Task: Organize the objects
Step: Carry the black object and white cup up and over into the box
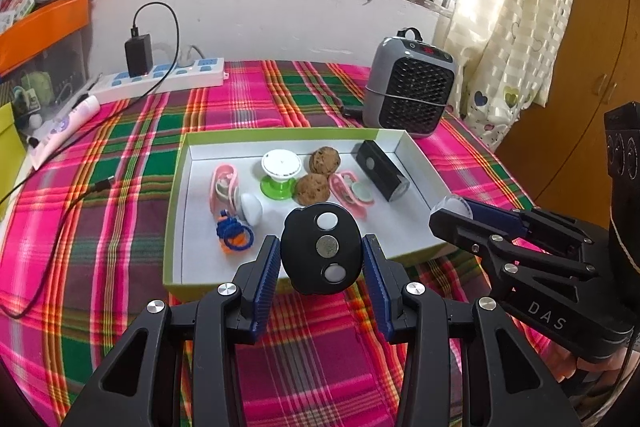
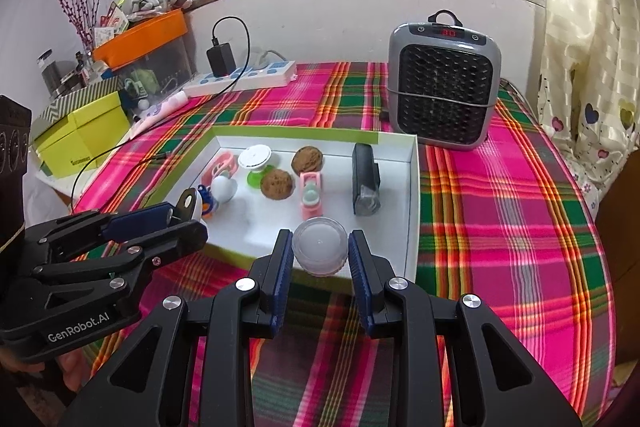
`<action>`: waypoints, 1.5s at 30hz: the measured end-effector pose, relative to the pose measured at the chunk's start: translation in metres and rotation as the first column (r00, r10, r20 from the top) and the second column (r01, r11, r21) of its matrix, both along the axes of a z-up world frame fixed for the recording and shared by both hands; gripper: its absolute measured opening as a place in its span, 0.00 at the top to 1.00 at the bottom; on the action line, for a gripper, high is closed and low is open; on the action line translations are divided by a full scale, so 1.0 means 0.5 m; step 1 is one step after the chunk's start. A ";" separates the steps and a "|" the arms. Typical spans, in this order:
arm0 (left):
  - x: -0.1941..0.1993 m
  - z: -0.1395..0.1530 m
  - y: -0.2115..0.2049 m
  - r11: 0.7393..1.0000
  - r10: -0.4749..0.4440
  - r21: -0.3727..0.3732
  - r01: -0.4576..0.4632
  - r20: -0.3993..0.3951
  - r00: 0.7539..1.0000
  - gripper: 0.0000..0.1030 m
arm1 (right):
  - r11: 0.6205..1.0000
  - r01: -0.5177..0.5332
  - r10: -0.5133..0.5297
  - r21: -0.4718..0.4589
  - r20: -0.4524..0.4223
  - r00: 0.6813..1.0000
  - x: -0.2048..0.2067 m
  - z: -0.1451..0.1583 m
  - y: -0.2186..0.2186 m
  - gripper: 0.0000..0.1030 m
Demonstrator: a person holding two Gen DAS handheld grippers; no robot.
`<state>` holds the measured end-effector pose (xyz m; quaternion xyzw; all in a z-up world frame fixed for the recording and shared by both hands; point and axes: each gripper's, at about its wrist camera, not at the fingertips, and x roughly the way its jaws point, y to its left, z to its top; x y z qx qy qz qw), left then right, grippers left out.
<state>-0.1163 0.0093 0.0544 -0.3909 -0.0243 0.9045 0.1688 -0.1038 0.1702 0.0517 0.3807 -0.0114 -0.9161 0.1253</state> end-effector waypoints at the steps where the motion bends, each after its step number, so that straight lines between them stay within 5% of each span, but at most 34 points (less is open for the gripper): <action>1: -0.004 0.000 0.000 1.000 0.002 0.001 -0.002 0.001 1.000 0.62 | 1.000 0.000 0.000 0.001 0.001 1.000 -0.004 0.000 0.000 0.72; 45: -0.103 -0.058 0.004 1.000 0.022 -0.011 -0.021 0.074 0.997 0.62 | 0.999 -0.017 0.013 0.038 0.106 0.994 -0.120 -0.061 0.006 0.72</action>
